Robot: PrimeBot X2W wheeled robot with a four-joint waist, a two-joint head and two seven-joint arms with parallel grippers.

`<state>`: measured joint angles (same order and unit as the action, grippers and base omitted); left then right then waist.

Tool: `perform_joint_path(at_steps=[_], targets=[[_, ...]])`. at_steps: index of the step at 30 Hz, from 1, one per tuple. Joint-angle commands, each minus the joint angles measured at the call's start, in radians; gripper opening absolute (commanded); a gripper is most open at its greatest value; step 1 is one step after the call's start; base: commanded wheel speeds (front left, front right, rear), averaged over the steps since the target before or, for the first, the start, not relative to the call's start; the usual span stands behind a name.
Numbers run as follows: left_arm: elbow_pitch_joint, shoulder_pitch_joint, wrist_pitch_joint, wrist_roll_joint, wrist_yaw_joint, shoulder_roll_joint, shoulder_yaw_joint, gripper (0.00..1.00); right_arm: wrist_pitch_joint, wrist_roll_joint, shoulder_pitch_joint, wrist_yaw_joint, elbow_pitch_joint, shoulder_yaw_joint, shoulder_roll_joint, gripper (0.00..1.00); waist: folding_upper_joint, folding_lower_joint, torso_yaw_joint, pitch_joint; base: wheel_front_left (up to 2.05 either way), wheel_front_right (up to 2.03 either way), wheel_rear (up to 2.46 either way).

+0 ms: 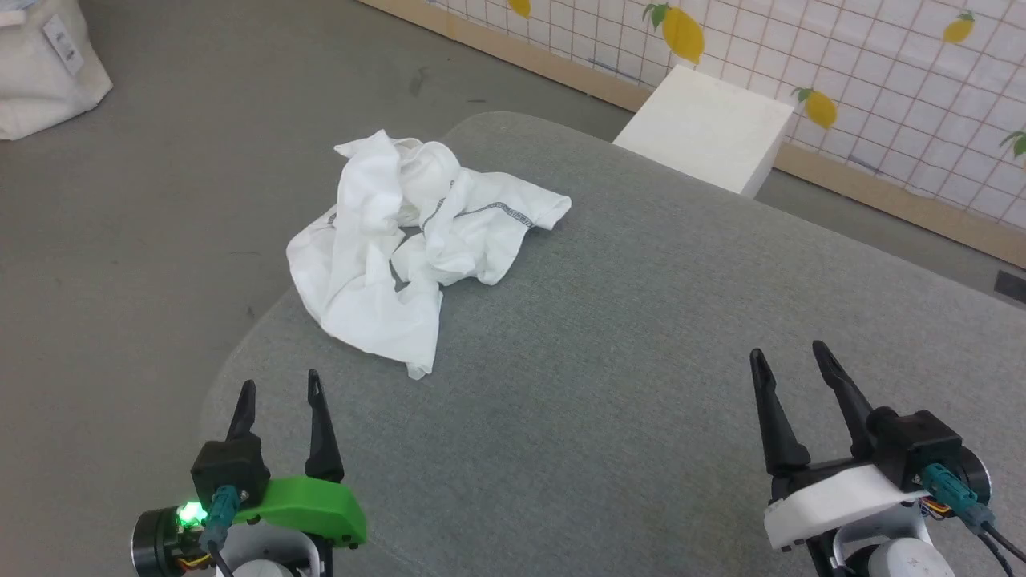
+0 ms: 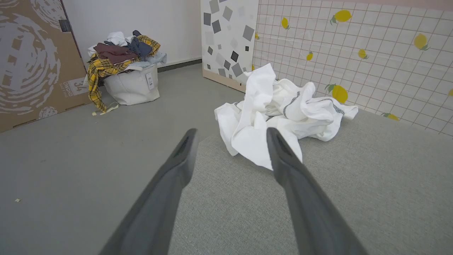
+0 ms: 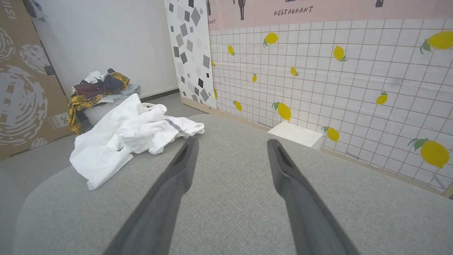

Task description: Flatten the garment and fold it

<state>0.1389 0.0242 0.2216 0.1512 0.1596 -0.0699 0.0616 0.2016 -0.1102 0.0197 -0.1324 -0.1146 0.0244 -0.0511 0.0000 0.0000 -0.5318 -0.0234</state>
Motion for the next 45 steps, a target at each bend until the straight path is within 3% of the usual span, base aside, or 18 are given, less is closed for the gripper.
perform_joint_path(at_steps=[1, 16, 21, 28, 35, 40, 45], targets=[[0.005, 0.017, 0.010, 0.009, 0.009, -0.006, 0.002, 1.00, 0.010, -0.011, 0.014, 0.002, -0.004, 0.002, 0.001, 1.00, 0.0000, 0.0000, -0.012, 0.000, 0.00, 0.00, 0.00], [0.010, 0.039, 0.040, 0.045, 0.034, -0.003, -0.004, 1.00, 0.015, -0.008, 0.039, 0.002, 0.008, 0.006, 0.001, 1.00, 0.0000, 0.0000, -0.056, -0.052, 0.00, 0.00, 0.00], [0.019, 0.146, 0.028, 0.071, -0.026, -0.022, 0.004, 1.00, -0.014, 0.017, 0.073, 0.002, 0.051, 0.014, 0.001, 1.00, 0.0000, 0.0000, 0.008, -0.147, 0.00, 0.00, 0.00], [0.076, 0.432, -0.124, 0.143, -0.127, -0.098, -0.012, 1.00, -0.056, 0.070, 0.141, 0.002, 0.122, 0.041, 0.001, 1.00, 0.0000, 0.0000, 0.142, -0.343, 0.00, 0.00, 0.00], [0.160, 0.671, -0.354, 0.250, -0.230, -0.218, -0.049, 1.00, -0.061, 0.080, 0.196, 0.002, 0.146, 0.050, -0.015, 1.00, 0.0000, 0.0000, 0.266, -0.490, 0.00, 0.00, 0.00], [0.194, 0.751, -0.508, 0.323, -0.246, -0.264, -0.072, 1.00, -0.053, 0.072, 0.222, 0.002, 0.150, 0.047, -0.028, 1.00, 0.0000, 0.0000, 0.326, -0.551, 0.00, 0.00, 0.00], [0.238, 0.760, -0.653, 0.340, -0.206, -0.293, -0.075, 1.00, -0.038, 0.059, 0.245, 0.002, 0.146, 0.053, -0.027, 1.00, 0.0000, 0.0000, 0.368, -0.580, 0.00, 0.00, 0.00]])
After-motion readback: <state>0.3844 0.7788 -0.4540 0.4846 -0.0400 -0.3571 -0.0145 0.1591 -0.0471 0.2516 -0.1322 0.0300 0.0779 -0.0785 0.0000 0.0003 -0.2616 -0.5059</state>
